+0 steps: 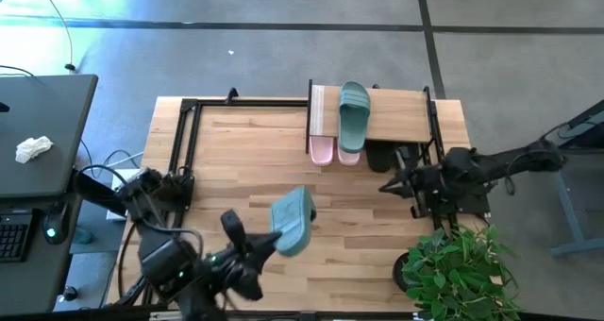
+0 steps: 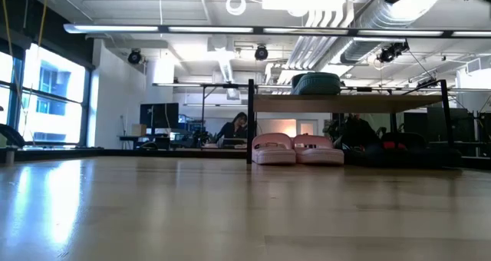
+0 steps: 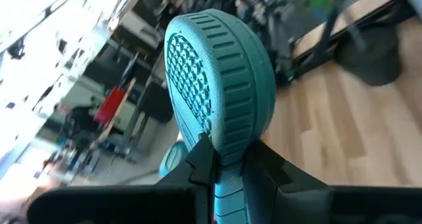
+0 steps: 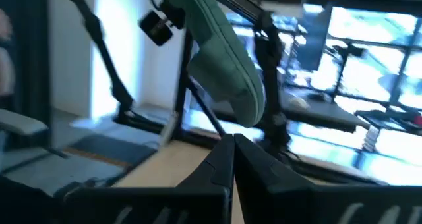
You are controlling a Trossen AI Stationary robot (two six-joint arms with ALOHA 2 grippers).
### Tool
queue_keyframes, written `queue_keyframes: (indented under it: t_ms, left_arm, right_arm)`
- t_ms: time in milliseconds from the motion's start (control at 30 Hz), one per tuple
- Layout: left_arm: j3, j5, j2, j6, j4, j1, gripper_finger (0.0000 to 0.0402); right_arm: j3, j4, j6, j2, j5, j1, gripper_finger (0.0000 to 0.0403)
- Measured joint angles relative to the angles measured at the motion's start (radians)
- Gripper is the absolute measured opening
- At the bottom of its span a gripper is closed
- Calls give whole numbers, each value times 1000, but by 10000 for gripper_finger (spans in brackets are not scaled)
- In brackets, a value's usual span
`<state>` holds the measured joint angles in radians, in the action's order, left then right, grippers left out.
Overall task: Pick and place slides into the shelf
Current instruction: Put the green slipper on the shelf
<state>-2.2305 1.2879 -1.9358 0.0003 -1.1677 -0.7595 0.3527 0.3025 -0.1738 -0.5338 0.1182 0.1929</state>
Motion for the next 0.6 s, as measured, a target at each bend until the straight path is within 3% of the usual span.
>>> queue_keyframes:
  t_ms: [133,300,600]
  left_arm:
    - [-1,-4,-1,105,95,-25,35]
    - [-1,-17,-1,147,131,-11,35]
    - [-1,-159,-7,228,261,75,35]
  right_arm:
    - [-169,382,77,-111,201,-131,0]
    - [-270,740,180,-295,242,-231,0]
    - [-26,740,119,-688,509,-286,0]
